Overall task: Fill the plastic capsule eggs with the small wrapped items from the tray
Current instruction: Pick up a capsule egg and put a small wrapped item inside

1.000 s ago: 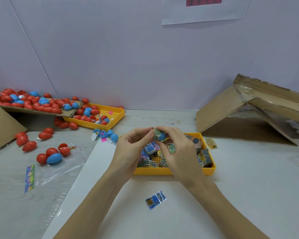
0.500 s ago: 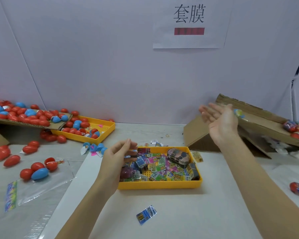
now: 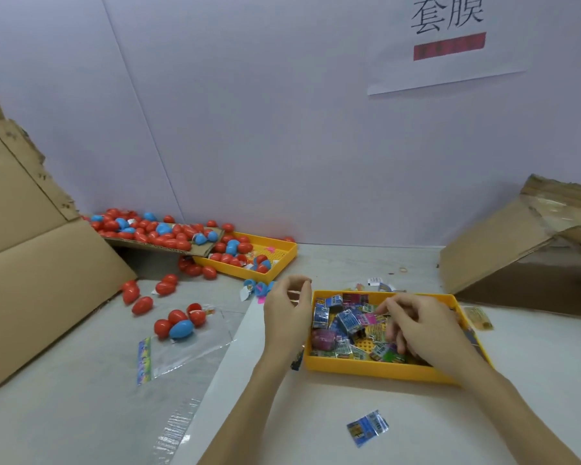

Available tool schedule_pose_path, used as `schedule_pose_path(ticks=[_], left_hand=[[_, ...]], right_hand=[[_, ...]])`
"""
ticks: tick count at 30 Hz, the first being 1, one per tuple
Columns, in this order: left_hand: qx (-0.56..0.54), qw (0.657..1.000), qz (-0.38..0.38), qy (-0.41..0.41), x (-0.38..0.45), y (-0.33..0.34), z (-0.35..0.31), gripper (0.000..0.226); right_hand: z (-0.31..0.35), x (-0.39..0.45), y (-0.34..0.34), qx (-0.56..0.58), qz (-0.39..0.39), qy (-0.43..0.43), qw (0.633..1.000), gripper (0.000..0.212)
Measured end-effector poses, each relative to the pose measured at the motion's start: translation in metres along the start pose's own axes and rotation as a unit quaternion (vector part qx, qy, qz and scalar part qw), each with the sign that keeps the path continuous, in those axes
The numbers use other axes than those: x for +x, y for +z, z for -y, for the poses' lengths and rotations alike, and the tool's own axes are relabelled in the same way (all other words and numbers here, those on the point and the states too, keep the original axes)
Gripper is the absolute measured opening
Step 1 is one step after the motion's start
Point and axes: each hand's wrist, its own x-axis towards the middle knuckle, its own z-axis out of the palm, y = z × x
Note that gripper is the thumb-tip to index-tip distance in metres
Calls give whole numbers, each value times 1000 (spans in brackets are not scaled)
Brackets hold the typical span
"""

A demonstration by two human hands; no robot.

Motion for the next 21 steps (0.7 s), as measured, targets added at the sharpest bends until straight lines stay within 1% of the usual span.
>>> schedule_pose_path(ticks=[3,5,7,10,12,14,15,17,19,21], left_hand=[[-48,993,-71,-82,17,-2,11,10],[-23,989,-106,-104,42,-10,19,11],[78,982,-133,-109,73,-23,28,17],[248,950,-159,-105,118,-51,42,32],[362,916,-126,-116,141,-72,59,50],[430,890,-61,-138,154,-85,77,60],[441,885,-34,-143,159,-89,86,59],[469,875,-7,-115,165,-92,98,42],[495,866,-10,-73,168,-91,104,27],[499,865,-4,-60,164,-88,101,23]], right_hand=[[1,-2,0,-7,-17,-13,1000,25],[1,-2,1,-20,-24,-19,999,25],[1,-1,1,-33,-25,-23,999,25],[2,-1,2,-32,-25,-31,999,25],[1,-1,2,-21,-26,-30,999,26],[0,1,3,-16,-29,-29,999,26],[0,2,3,-19,-32,-28,999,27],[-1,3,5,-26,-38,-25,999,27],[-3,4,7,-31,-42,-22,998,27],[-4,4,7,-36,-46,-21,998,27]])
